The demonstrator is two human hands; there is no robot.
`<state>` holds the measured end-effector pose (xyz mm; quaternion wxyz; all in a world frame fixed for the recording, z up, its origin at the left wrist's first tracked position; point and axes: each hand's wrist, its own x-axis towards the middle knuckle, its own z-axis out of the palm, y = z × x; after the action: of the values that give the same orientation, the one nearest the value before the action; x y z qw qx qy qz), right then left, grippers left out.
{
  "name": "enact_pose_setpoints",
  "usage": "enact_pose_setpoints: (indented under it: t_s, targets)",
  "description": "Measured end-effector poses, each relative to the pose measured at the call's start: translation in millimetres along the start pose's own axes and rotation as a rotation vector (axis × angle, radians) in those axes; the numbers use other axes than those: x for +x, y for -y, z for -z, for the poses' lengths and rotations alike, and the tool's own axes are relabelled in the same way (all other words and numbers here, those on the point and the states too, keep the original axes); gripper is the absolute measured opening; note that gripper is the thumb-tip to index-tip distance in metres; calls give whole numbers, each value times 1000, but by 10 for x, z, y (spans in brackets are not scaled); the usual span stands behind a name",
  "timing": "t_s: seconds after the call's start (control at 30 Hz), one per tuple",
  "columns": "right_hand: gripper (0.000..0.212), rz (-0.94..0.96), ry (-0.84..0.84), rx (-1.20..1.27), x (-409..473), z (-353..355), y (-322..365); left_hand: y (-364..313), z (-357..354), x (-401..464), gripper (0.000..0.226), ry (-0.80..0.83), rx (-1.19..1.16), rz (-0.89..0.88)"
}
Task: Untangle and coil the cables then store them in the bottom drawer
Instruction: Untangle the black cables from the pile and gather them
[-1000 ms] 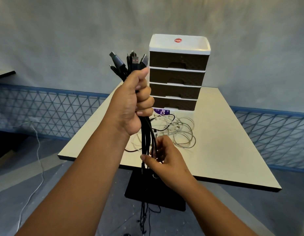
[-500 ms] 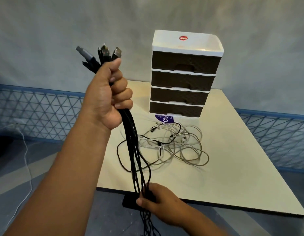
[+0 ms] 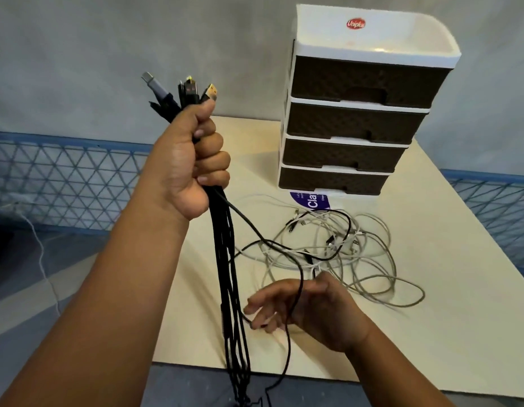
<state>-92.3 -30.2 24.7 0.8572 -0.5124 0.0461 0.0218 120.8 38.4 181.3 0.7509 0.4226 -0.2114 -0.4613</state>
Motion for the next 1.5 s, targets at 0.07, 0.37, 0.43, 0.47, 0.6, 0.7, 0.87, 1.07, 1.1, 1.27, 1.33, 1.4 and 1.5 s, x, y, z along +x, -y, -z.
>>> enact_pose_setpoints:
  t_s: [0.07, 0.37, 0.43, 0.47, 0.6, 0.7, 0.87, 1.07, 1.1, 1.27, 1.33, 1.4, 1.5]
  targets:
    - [70, 67, -96, 154, 142, -1, 10, -19, 81, 68, 48, -5, 0, 20]
    - [20, -273, -591, -1461, 953, -339, -136, 53, 267, 285, 48, 16, -8, 105]
    - [16, -326, -629, -1532, 1021, -355, -202, 66, 285, 315, 47, 23, -10, 122]
    - [16, -341, -661, -1525, 1040, -349, -210, 69, 295, 329, 47, 28, -12, 129]
    - [15, -253, -812, -1090, 976, -344, 84, 76, 327, 376, 48, 48, -18, 160]
    - [16, -89, -930, -537, 827, -328, 650, 85, 335, 404, 48, 57, -15, 182]
    - [23, 118, -981, -840, 502, -344, 1676, 118, 284, 452, 41, 70, 9, 223]
    - [16, 559, -1057, -798, 388, -490, 2373, 186, 169, 494, 32, 62, 57, 245]
    - [18, 604, -1031, -735, 376, -498, 2426, 197, 150, 496, 31, 63, 59, 252]
    - [13, 792, -792, -564, 349, -553, 2545, 244, 51, 515, 38, 76, 90, 292]
    - [12, 763, -660, -514, 365, -539, 2500, 257, 2, 516, 51, 87, 95, 311]
    - [10, 674, -472, -489, 378, -514, 2370, 268, -40, 528, 59, 92, 82, 337]
    - [12, 498, -179, -470, 391, -391, 2060, 317, -48, 581, 50, 83, 72, 361]
